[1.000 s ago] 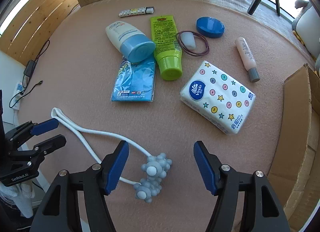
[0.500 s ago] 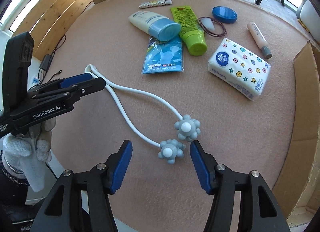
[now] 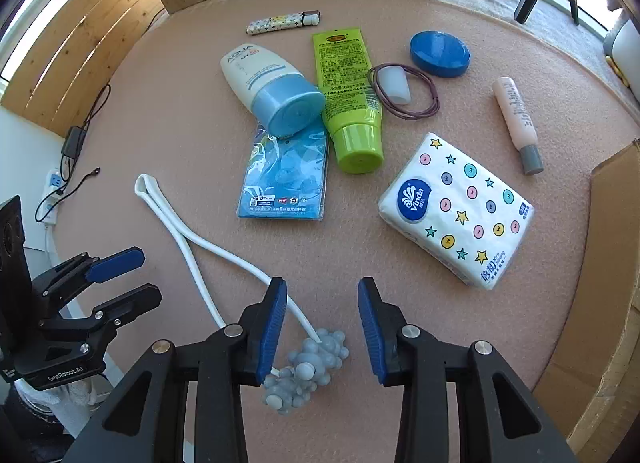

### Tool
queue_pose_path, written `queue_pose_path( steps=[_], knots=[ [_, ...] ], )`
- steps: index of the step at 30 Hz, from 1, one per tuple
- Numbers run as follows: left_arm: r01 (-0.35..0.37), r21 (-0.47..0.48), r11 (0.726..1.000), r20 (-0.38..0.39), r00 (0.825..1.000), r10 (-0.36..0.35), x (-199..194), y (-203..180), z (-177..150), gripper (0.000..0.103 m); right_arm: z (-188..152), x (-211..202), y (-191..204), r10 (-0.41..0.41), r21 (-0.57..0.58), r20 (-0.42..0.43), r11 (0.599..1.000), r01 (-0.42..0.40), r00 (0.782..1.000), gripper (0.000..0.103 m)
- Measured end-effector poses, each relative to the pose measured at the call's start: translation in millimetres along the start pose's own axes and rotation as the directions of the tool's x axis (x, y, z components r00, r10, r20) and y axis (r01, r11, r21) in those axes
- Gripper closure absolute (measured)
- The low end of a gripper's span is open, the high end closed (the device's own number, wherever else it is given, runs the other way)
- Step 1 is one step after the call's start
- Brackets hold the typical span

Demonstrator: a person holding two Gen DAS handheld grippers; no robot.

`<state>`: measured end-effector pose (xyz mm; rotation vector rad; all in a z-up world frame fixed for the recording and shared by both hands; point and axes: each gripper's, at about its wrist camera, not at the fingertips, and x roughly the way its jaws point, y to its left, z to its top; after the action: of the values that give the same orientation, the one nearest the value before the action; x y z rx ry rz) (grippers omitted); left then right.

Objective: Organize objects
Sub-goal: 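Grasp the grey ball heads with the right gripper while the left gripper holds the cord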

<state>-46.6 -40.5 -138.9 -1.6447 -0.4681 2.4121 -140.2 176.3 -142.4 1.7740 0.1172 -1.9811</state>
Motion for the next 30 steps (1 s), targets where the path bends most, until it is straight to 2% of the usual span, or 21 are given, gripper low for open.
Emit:
queue_pose_path(
  steps=[8, 13, 17, 19, 21, 23, 27, 30],
  knots=[
    [0.002, -0.045, 0.999, 0.009, 1.0, -0.002, 9, 6, 8, 0.046, -21, 10, 6, 0.046, -0.028, -0.074, 0.998, -0.048, 0.996, 0.069],
    [0.005, -0.082, 0.997, 0.029, 1.0, -0.002, 3, 14, 12, 0.046, -44, 12, 17, 0.172, 0.018, -0.11, 0.985, -0.171, 0.979, 0.069],
    [0.002, -0.105, 0.994, 0.041, 0.999, 0.002, -5, 16, 1, 0.046, -63, 17, 38, 0.237, -0.002, -0.142, 0.971, -0.24, 0.961, 0.069],
    [0.003, -0.125, 0.992, 0.034, 0.999, 0.001, -7, 17, -10, 0.046, -68, 14, 45, 0.211, -0.032, -0.126, 0.976, -0.217, 0.969, 0.069],
    [0.015, -0.152, 0.988, 0.017, 1.0, -0.013, -6, 17, -23, 0.046, -69, 10, 50, 0.127, -0.081, -0.086, 0.988, -0.134, 0.988, 0.069],
    [0.022, -0.164, 0.986, 0.028, 0.999, -0.017, -8, 14, -34, 0.047, -68, 6, 52, 0.071, -0.125, -0.058, 0.989, -0.078, 0.996, 0.069],
    [0.045, -0.175, 0.984, 0.022, 0.999, -0.042, -7, 4, -43, 0.05, -67, 5, 57, 0.03, -0.189, -0.042, 0.981, -0.038, 0.999, 0.069],
    [0.046, -0.174, 0.984, 0.017, 0.999, -0.043, -3, -5, -46, 0.061, -69, 7, 62, 0.027, -0.228, -0.048, 0.973, -0.037, 0.998, 0.07]
  ],
)
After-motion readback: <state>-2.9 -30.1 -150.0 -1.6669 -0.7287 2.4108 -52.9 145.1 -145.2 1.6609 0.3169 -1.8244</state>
